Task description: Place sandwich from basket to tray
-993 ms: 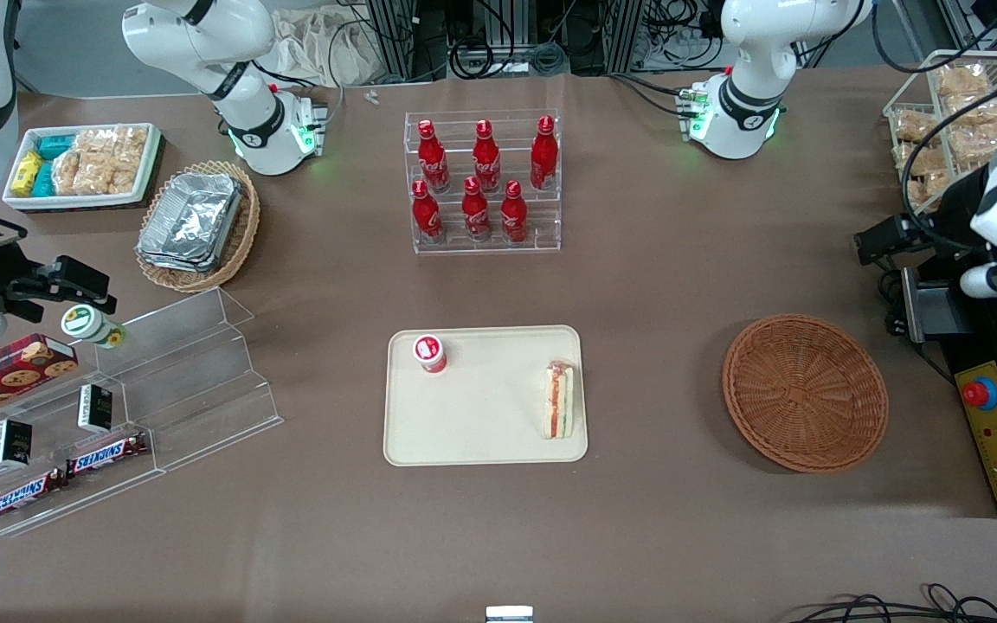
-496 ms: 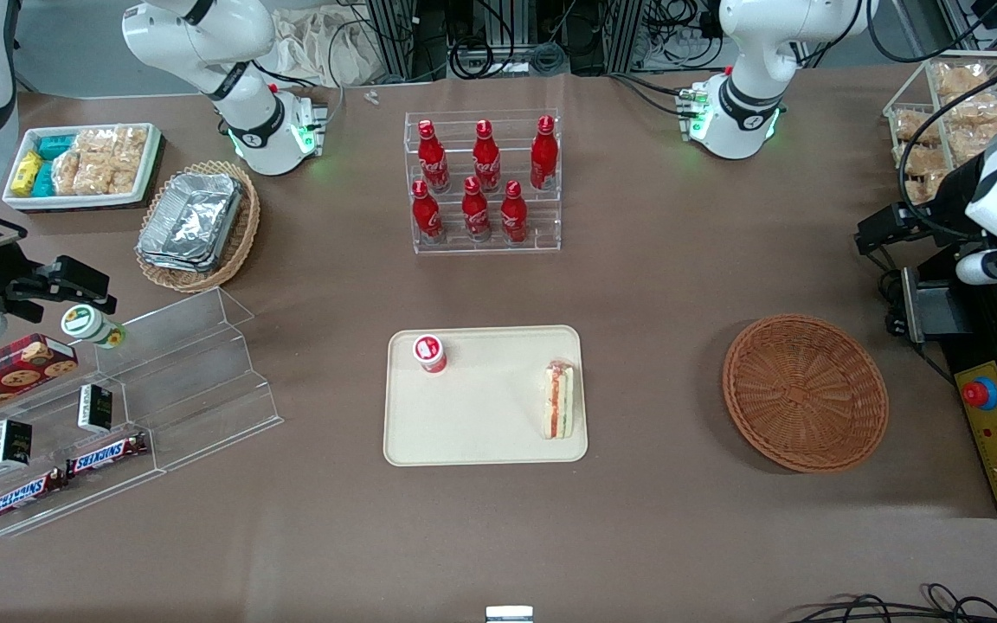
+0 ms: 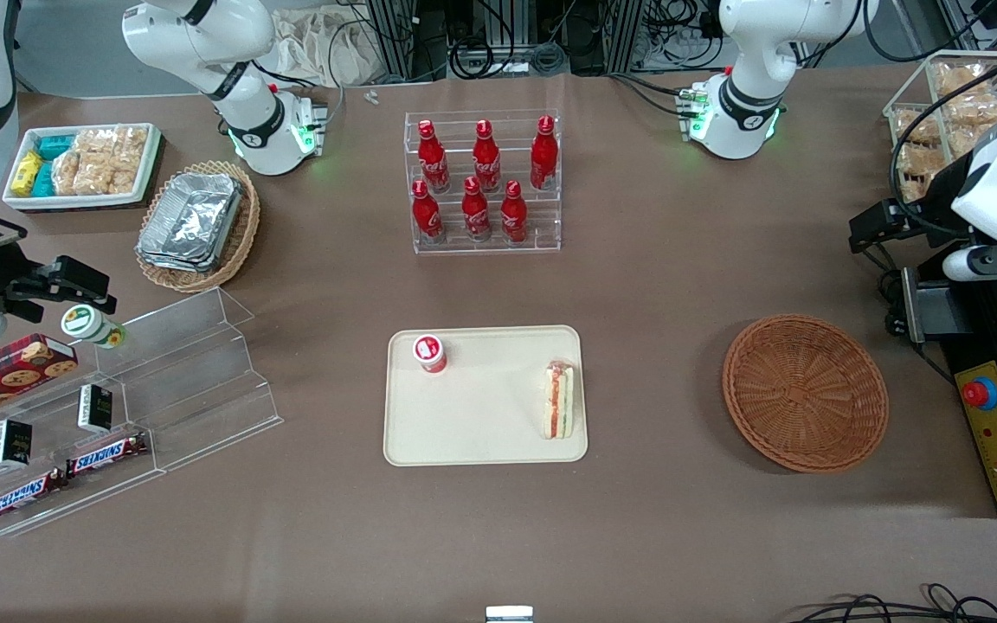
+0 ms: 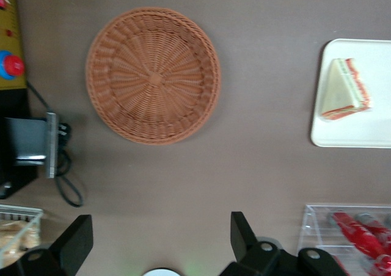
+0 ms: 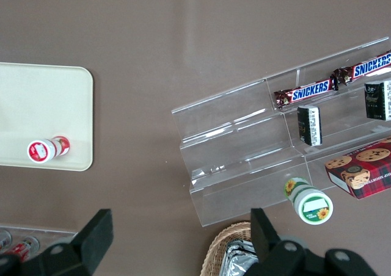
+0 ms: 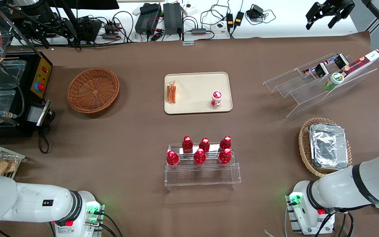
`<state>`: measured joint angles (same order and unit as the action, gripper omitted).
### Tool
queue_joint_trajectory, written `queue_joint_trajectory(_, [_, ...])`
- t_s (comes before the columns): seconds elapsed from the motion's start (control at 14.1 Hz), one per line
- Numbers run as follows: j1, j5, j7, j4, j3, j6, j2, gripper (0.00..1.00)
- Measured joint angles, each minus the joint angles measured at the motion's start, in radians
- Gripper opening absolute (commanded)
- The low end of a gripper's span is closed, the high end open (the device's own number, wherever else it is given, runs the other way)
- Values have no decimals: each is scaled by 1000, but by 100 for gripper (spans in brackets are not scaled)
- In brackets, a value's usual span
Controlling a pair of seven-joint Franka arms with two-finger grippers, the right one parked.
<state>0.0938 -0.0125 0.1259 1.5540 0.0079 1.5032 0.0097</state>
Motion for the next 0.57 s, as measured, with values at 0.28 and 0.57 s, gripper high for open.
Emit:
queue_joint_trajectory(0.28, [19,38,-2,-15,0,4,0,100])
queue_joint_trajectory(0.57, [17,38,-2,-25,4,7,0,100])
